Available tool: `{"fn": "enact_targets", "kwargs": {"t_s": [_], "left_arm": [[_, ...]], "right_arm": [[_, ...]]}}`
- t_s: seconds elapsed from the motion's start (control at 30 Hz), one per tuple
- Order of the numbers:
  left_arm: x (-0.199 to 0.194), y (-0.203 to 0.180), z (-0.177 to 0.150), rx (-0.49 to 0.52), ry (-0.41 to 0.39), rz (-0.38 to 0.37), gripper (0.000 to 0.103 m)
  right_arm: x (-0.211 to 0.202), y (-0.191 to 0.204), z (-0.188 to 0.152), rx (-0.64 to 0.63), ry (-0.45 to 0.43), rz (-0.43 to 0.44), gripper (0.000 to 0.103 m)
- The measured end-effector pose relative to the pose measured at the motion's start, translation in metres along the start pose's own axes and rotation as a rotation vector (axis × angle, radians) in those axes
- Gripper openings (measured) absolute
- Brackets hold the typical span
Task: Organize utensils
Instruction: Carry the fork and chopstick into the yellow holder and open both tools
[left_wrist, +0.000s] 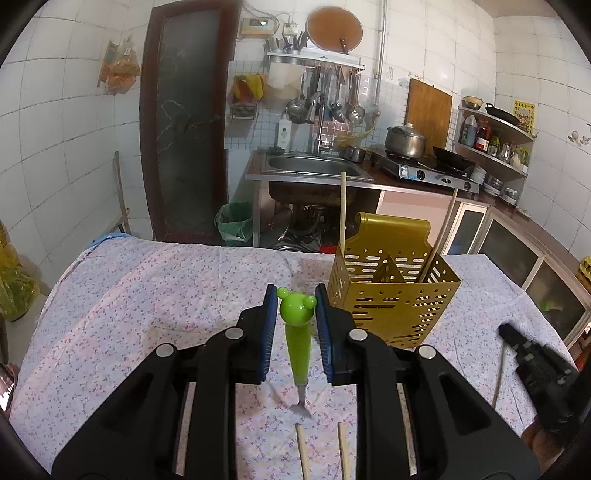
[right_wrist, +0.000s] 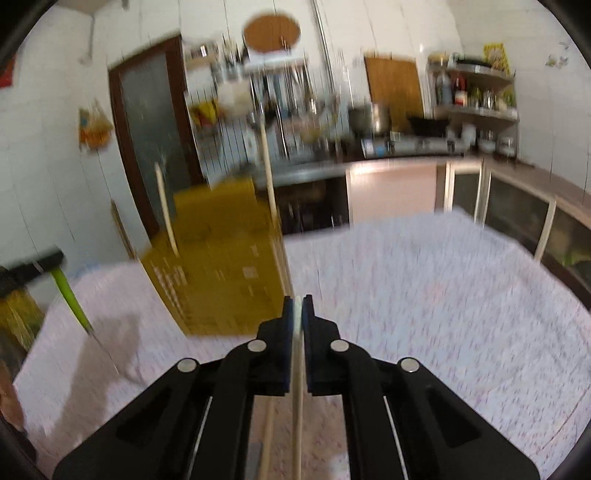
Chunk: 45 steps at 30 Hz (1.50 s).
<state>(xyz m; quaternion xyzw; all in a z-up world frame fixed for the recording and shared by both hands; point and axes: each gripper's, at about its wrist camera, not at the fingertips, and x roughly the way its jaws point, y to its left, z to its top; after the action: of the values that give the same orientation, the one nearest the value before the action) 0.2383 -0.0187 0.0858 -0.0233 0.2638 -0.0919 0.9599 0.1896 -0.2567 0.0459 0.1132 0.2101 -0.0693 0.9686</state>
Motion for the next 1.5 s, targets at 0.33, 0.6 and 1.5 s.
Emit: {"fn": "enact_targets", "kwargs": {"t_s": [0.33,0.6,1.5], "left_arm": [[-0.003,0.000,-0.006,0.005,-0.007,0.013,0.020],[-0.016,-0.002,-0.003,0.011,-0.030,-0.004,0.020],[0.065,-0.066,0.118,-0.011,-0.256,-0.124,0.019]], "right_arm": [[-0.033,0.005,0.005,-0.046,-0.233,-0.007,0.005],[-0.057,0.007,0.010,-0.050,-0.306,0.019,0.005],[0.027,0.040,0.143,-0.072,-0.506,0.083,0.005]]}}
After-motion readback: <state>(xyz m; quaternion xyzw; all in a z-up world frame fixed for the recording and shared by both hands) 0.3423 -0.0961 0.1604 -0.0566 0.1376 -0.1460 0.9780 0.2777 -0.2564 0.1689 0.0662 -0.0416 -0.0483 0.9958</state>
